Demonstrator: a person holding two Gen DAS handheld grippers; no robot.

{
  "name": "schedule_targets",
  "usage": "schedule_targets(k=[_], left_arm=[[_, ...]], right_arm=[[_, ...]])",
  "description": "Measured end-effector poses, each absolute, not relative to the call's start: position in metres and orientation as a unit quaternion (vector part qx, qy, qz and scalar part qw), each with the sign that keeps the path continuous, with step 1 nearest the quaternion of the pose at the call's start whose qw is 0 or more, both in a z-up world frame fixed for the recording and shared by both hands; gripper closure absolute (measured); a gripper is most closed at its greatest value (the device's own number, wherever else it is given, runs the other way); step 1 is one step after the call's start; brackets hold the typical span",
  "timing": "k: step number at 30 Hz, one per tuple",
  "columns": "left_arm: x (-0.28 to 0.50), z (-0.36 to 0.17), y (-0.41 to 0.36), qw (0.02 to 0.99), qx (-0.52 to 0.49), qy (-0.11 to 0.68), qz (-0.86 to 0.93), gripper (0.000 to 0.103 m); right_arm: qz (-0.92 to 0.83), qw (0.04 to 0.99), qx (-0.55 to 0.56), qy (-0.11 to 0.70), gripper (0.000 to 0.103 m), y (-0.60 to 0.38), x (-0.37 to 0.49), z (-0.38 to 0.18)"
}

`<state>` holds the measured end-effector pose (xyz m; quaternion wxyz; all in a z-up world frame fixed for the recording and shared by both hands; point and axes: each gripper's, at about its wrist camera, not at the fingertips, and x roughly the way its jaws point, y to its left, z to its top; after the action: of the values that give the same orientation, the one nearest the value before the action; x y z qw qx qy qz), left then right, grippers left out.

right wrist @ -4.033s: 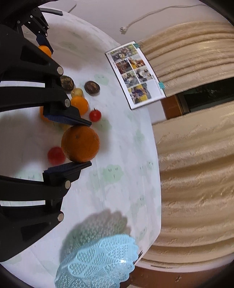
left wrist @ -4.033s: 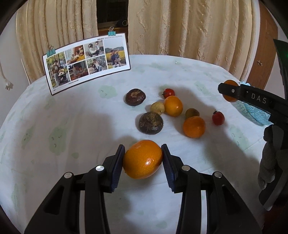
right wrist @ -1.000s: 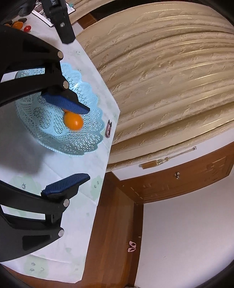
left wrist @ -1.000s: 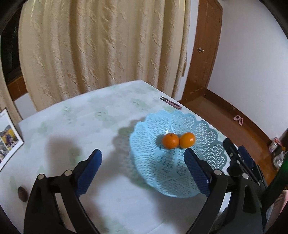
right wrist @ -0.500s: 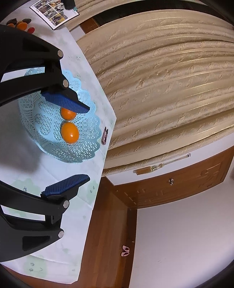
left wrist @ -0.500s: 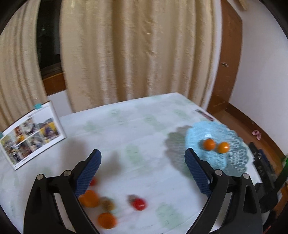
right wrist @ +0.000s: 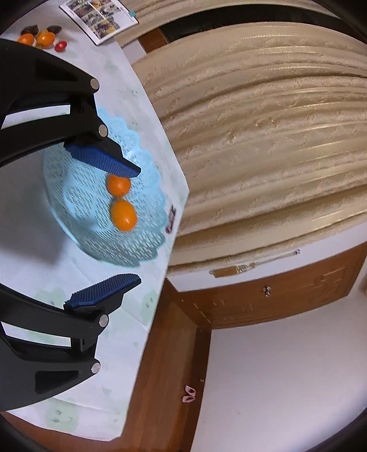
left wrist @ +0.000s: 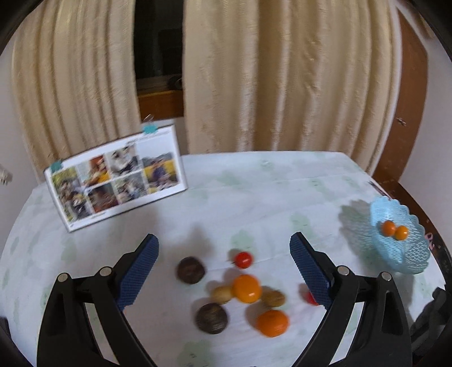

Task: Organize fruits
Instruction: 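Move the left tool back toward the dark brown fruits on the table, then grasp the dark brown round fruit with the left tool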

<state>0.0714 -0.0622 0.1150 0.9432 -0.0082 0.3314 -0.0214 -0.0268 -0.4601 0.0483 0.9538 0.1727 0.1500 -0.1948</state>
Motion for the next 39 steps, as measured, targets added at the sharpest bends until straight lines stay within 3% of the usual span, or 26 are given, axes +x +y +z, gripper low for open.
schedule_targets(k=[3, 13, 20, 25, 30, 34, 39], left_arm=[[0.072, 0.1, -0.045, 0.937, -0.024, 0.349, -0.007, 0.01], [0.066, 0.041, -0.033, 0.914, -0.02, 0.406, -0.007, 0.01], [0.064, 0.018, -0.034, 0.903, -0.018, 0.428, -0.029, 0.021], [0.064, 0.006, -0.042, 0.897, -0.013, 0.44, -0.044, 0.023], [0.066, -0.002, -0.043, 0.894, -0.012, 0.447, -0.04, 0.036], [0.065, 0.001, -0.043, 0.894, -0.014, 0.446, -0.043, 0.059], [0.06, 0.01, -0.04, 0.895, -0.024, 0.442, -0.048, 0.062]], right_arm=[[-0.167, 0.958, 0.171, 0.161, 0.026, -0.445, -0.027, 0.048], [-0.043, 0.963, 0.149, 0.219, 0.025, -0.376, -0.018, 0.043], [0.019, 0.956, 0.131, 0.262, 0.025, -0.335, -0.009, 0.034], [0.059, 0.95, 0.127, 0.28, 0.025, -0.315, -0.01, 0.031], [0.097, 0.942, 0.112, 0.3, 0.025, -0.29, -0.008, 0.028], [0.127, 0.933, 0.106, 0.32, 0.025, -0.273, -0.006, 0.023], [0.153, 0.925, 0.089, 0.337, 0.025, -0.253, -0.003, 0.021]])
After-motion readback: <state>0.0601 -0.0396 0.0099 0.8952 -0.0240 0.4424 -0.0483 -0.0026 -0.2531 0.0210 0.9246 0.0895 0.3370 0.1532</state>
